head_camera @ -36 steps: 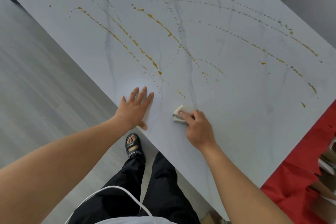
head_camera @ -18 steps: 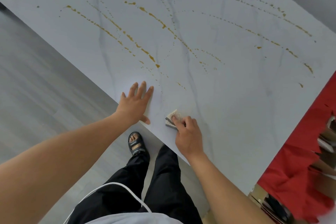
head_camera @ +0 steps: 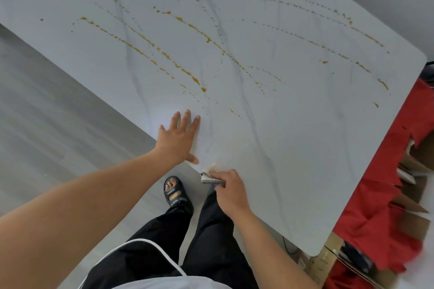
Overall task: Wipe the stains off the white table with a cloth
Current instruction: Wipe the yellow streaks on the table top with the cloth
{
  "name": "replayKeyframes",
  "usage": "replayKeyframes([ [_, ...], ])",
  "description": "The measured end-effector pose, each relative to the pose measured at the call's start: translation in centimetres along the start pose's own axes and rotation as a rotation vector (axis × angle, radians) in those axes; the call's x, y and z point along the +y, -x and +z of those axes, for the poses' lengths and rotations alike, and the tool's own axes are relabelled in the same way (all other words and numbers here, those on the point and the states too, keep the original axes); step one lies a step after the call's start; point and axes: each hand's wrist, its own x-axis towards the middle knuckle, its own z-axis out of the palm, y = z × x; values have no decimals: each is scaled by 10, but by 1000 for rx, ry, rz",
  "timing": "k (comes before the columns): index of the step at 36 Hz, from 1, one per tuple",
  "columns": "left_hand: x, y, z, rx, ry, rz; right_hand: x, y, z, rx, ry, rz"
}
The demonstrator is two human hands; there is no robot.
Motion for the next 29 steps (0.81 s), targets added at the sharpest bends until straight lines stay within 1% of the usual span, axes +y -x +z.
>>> replayKeyframes([
  [3,-8,-1,-4,49,21,18,-17,-4,-10,-18,-599,286],
  [5,-19,-3,-11,105,92,4,-25,-7,-17,-3,-920,402],
  [7,-32,-6,-20,141,152,-25,-32,-11,-28,52,-1104,435],
  [10,-49,-14,-30,124,178,-64,-39,-18,-54,156,-1148,400],
  [14,-61,-23,-34,39,243,-93,-39,-39,-99,321,-1053,359],
  [16,-60,-23,-31,-8,256,-102,-38,-55,-126,407,-966,328],
  [18,-58,-24,-29,-42,245,-110,-41,-76,-156,506,-786,257],
  [22,-54,-25,-27,-60,236,-126,-51,-120,-211,619,-355,78],
  [26,-48,-26,-25,-63,199,-149,-54,-174,-250,610,90,-44],
  [29,-43,-29,-26,-62,205,-185,-46,-217,-264,584,344,-150],
])
